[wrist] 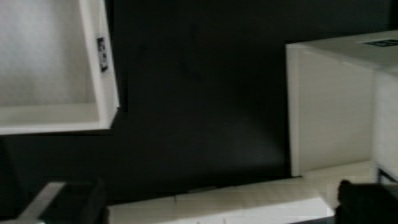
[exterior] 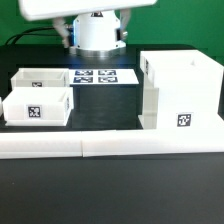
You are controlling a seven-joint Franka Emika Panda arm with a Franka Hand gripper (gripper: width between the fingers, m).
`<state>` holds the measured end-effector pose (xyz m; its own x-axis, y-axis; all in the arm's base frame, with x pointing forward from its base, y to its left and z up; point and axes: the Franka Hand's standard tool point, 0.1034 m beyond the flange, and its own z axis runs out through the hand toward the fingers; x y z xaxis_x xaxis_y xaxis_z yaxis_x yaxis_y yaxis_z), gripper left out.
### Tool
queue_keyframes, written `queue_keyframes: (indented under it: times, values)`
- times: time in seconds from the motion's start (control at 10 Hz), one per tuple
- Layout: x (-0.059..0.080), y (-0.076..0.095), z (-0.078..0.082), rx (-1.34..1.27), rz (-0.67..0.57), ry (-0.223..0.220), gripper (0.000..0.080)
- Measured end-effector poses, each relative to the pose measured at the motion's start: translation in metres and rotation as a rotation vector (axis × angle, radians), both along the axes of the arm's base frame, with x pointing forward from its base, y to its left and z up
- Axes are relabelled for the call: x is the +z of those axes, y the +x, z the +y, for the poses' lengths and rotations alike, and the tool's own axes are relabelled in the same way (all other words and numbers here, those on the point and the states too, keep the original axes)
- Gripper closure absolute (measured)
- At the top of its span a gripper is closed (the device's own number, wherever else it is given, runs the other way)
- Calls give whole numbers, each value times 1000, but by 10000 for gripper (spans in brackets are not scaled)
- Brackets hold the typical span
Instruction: Assemble drawer
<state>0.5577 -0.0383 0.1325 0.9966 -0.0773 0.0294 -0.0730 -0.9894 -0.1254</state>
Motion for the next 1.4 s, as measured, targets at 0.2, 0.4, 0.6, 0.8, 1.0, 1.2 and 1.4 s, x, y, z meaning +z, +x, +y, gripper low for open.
queue_keyframes:
  times: [0.2, 0.4, 0.6, 0.8, 1.0, 1.2, 1.4]
  values:
    - [-9, -3, -8, 23, -4, 0, 151]
    - [-9, -3, -8, 23, -3, 0, 151]
    - [-14, -10, -17, -12, 12, -4, 151]
    - [-33, -23, -37, -47, 24, -27, 151]
    - [-49, -31, -41, -53, 25, -47, 151]
    - [-66, -36, -44, -37, 14, -73, 151]
    - [-80, -37, -46, -31, 13, -89, 151]
